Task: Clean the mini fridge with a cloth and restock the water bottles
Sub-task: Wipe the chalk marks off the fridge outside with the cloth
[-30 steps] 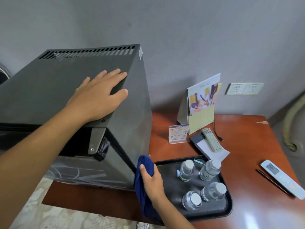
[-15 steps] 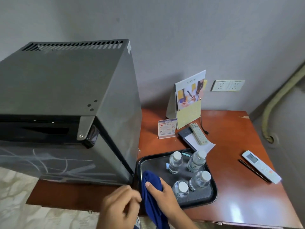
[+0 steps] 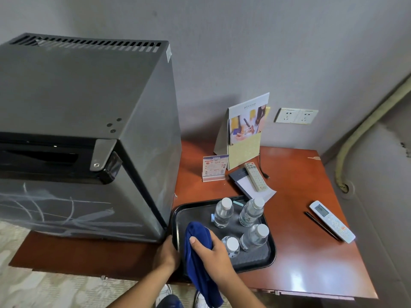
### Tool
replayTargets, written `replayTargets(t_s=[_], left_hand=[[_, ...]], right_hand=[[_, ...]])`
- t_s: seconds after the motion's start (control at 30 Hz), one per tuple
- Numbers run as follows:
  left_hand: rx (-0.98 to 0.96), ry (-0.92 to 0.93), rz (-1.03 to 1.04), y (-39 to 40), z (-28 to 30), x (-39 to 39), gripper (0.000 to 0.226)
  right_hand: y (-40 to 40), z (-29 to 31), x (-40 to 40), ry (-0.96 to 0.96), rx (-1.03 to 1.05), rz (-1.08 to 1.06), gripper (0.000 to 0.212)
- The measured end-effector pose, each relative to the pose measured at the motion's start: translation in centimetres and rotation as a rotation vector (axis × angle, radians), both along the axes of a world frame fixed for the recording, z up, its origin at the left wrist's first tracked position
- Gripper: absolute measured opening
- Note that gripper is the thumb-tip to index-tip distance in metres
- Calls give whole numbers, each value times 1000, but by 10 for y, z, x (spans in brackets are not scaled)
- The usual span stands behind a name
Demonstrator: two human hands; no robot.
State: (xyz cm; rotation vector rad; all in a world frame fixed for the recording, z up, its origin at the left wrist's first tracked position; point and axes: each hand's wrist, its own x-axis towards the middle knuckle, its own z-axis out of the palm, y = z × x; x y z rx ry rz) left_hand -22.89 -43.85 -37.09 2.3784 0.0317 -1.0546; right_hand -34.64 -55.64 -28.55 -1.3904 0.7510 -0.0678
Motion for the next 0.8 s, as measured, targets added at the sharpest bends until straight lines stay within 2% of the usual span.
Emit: replayTargets(t_s=[0.13, 0.2, 0.37, 0.43, 0.6, 0.67, 0.8], left_hand=[[-28, -48, -51, -1, 17, -4, 28], [-29, -65, -68, -8, 22, 0, 25], [48, -134, -141, -30, -9, 20, 36], [54, -159, -177, -44, 0, 21, 37], [-70, -130, -238, -82, 10, 16, 36], [-125, -115, -273, -97, -1, 16, 39], [-96, -49, -272, -122, -46, 11, 40]], right_hand=[[-4, 2, 1, -11, 46, -26, 25], [-7, 3, 2, -22, 70, -35, 26], [-23, 3, 3, -22, 71, -107, 23], [-33, 2, 3, -8, 72, -135, 25], [-58, 1, -2, 10, 38, -182, 27], [-68, 3, -6, 11, 37, -204, 25], [-86, 3, -15, 30, 12, -256, 23]])
